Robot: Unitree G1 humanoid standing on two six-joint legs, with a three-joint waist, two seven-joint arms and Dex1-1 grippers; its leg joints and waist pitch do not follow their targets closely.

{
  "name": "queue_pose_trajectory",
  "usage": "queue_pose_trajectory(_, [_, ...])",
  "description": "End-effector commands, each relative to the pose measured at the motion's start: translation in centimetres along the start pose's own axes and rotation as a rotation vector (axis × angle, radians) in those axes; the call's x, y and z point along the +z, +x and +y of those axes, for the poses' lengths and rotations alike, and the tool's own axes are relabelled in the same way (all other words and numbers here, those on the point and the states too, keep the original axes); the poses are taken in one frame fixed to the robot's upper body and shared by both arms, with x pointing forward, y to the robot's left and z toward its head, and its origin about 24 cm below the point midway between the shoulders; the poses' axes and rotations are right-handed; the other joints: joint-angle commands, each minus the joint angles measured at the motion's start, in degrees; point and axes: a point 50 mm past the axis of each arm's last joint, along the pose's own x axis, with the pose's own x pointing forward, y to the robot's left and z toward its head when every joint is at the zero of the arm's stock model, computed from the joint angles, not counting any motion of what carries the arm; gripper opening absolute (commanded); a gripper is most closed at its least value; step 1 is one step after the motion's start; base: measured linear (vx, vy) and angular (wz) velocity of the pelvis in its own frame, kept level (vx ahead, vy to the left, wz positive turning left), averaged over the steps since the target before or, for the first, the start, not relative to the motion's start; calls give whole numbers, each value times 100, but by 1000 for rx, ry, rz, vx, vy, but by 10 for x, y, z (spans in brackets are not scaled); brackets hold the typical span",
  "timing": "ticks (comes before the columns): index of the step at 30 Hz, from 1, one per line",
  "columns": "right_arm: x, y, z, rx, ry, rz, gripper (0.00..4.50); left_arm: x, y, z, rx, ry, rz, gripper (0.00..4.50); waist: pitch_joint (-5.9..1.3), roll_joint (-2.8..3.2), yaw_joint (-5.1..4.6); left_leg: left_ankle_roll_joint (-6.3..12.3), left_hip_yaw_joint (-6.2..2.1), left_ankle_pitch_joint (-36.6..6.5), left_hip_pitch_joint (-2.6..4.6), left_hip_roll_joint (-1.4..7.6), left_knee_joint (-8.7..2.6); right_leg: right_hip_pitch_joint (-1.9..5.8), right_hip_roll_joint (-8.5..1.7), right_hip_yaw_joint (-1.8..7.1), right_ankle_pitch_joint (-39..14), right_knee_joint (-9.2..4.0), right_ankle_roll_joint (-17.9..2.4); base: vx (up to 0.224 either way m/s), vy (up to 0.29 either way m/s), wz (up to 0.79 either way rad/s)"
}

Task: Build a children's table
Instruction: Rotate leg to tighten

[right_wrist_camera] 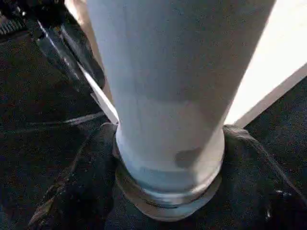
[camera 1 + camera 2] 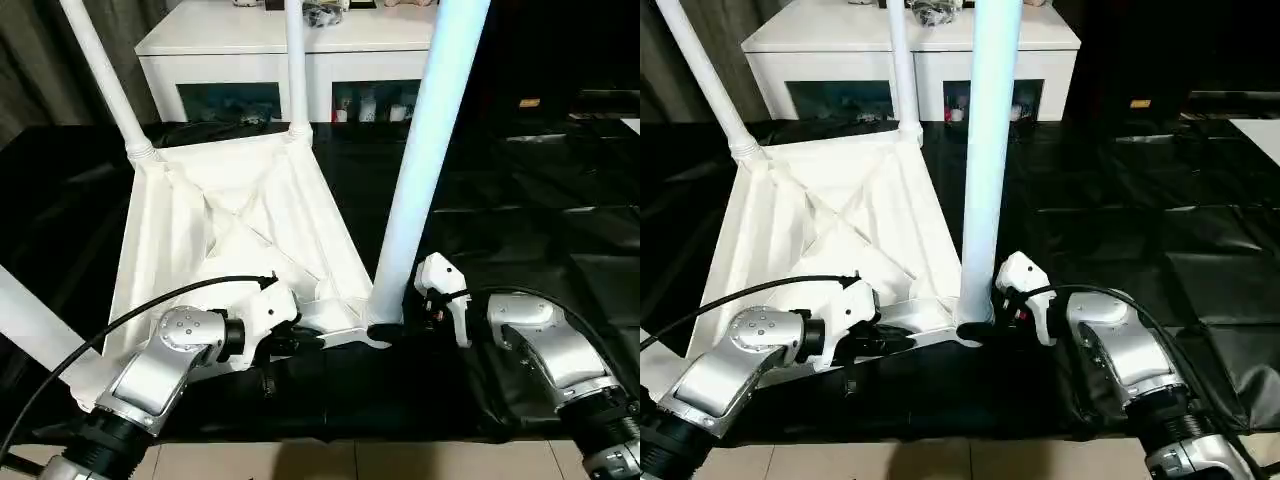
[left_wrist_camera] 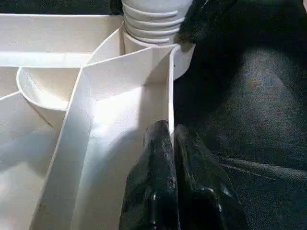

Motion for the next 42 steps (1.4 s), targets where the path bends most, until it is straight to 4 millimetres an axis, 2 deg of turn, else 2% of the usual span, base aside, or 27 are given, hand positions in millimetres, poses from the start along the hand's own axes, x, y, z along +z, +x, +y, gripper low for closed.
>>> queue_pose_trajectory(1, [5, 10, -3, -99, 41, -106, 273, -2, 9, -1, 11, -21, 3, 0, -286, -107, -14, 492, -84, -738, 42, 295, -365, 243, -413, 234, -313, -379, -1421, 0, 0, 0])
queue_pose_trajectory(3, [4, 14, -4, -147, 55, -117, 272, -2, 11, 0, 31, -27, 8, 0, -266, -96, -45, 424, -80, -820, 43, 291, -383, 208, -408, 235, -464, -401, -1429, 0, 0, 0])
queue_pose_trajectory(5, [3, 27, -3, -257, 113, -170, 272, -1, 24, 6, 127, -91, -7, 0, -264, -104, -96, 234, -95, -1000, 60, 287, -402, 221, -412, 234, -810, -430, -1345, 0, 0, 0])
queue_pose_trajectory(7, [4, 33, 0, -295, 135, -200, 272, 0, 30, 9, 169, -105, -5, 0, -258, -103, -114, 176, -101, -1075, 56, 278, -413, 219, -419, 246, -1012, -459, -1247, 0, 0, 0])
queue_pose_trajectory(11, [9, 45, 0, -431, 178, -245, 272, 6, 43, 15, 263, -127, -1, 0, -263, -109, -118, 192, -98, -1046, 47, 271, -410, 210, -419, 250, -1022, -470, -1171, 0, 0, 0])
queue_pose_trajectory(12, [9, 47, -1, -464, 187, -242, 272, 8, 46, 16, 284, -129, -1, 0, -267, -78, -112, 185, -100, -1025, 47, 270, -408, 212, -425, 253, -1014, -465, -1163, 0, 0, 0])
queue_pose_trajectory(13, [7, 52, -6, -614, 202, -211, 272, 15, 54, 21, 357, -143, 1, 0, -258, -83, -129, 159, -88, -1023, 56, 270, -412, 179, -411, 259, -1052, -485, -1150, 0, 0, 0])
queue_pose_trajectory(14, [6, 53, -8, -665, 196, -195, 272, 16, 56, 22, 372, -149, 4, 0, -266, -97, -130, 88, -96, -1006, 66, 268, -419, 180, -417, 251, -1102, -481, -1149, 0, 0, 0])
queue_pose_trajectory(16, [5, 57, -10, -729, 215, -181, 272, 20, 60, 25, 432, -133, 13, 0, -272, -83, -117, 81, -104, -1011, 60, 263, -421, 190, -422, 248, -1121, -488, -1108, 0, 0, 0])
queue_pose_trajectory(18, [5, 61, -10, -789, 210, -166, 272, 24, 65, 26, 461, -120, 23, 0, -284, -76, -116, 117, -105, -953, 51, 266, -416, 191, -421, 248, -929, -479, -1109, 0, 0, 0])
queue_pose_trajectory(19, [9, 67, -8, -783, 197, -176, 272, 26, 70, 26, 474, -111, 25, 0, -296, -78, -108, 159, -99, -863, 49, 259, -407, 197, -416, 244, -710, -465, -1122, 0, 0, 0])
queue_pose_trajectory(22, [21, 80, 2, -685, 175, -249, 272, 30, 77, 24, 474, -89, 20, 0, -294, -68, -82, 270, -99, -836, 35, 260, -401, 213, -427, 239, -489, -457, -1144, 0, 0, 0])
queue_pose_trajectory(24, [23, 78, 3, -660, 189, -293, 272, 30, 77, 23, 461, -87, 13, 0, -293, -80, -82, 307, -93, -866, 33, 259, -402, 219, -431, 235, -491, -455, -1149, 0, 0, 0])
queue_pose_trajectory(26, [26, 75, 2, -644, 178, -311, 341, 29, 74, 22, 434, -80, 4, 0, -290, -76, -78, 355, -89, -909, 31, 262, -410, 219, -443, 227, -627, -464, -1148, 0, 0, 0])
queue_pose_trajectory(30, [28, 66, 0, -563, 157, -318, 352, 26, 66, 16, 316, -31, -22, 0, -286, -88, -113, 459, -103, -907, -11, 265, -416, 245, -454, 214, -571, -455, -1140, 0, 0, 0])
queue_pose_trajectory(31, [27, 61, -1, -534, 140, -307, 382, 23, 63, 14, 282, -12, -29, 0, -287, -101, -117, 468, -100, -898, -13, 268, -409, 248, -457, 215, -564, -453, -1145, 0, 0, 0])
queue_pose_trajectory(33, [25, 53, -2, -482, 109, -282, 387, 19, 57, 12, 241, 5, -40, 0, -284, -93, -116, 516, -101, -852, -6, 274, -406, 239, -453, 216, -547, -453, -1143, 0, 0, 0])
queue_pose_trajectory(34, [23, 47, -1, -431, 88, -270, 394, 16, 53, 11, 226, 0, -39, 0, -282, -105, -101, 521, -101, -856, 6, 275, -405, 261, -448, 210, -591, -457, -1139, 0, 0, 0])
queue_pose_trajectory(35, [23, 42, 1, -388, 75, -269, 394, 14, 51, 11, 213, 0, -38, 0, -277, -75, -103, 540, -96, -929, 13, 286, -406, 233, -452, 215, -659, -458, -1157, 0, 0, 0])
queue_pose_trajectory(36, [19, 26, 6, -242, 29, -243, 394, 8, 41, 7, 146, 17, -35, 0, -277, -74, -106, 544, -92, -945, 15, 297, -409, 228, -455, 220, -669, -460, -1160, 0, 0, 0])
queue_pose_trajectory(37, [17, 18, 9, -175, 10, -220, 394, 6, 37, 5, 112, 25, -40, 0, -272, -95, -87, 584, -100, -961, 4, 304, -405, 261, -454, 225, -627, -452, -1133, 0, 0, 0])
queue_pose_trajectory(38, [17, 18, 9, -175, 10, -220, 394, 6, 37, 5, 112, 25, -40, 0, -265, -75, -88, 621, -97, -1037, 15, 321, -417, 228, -447, 227, -636, -450, -1147, 0, 0, 0])
queue_pose_trajectory(42, [8, -5, 9, -61, -43, -130, 394, 2, 19, 2, 15, 17, -62, 0, -269, -67, -88, 581, -94, -1058, 27, 312, -421, 219, -446, 215, -692, -450, -1271, 0, 0, 0])
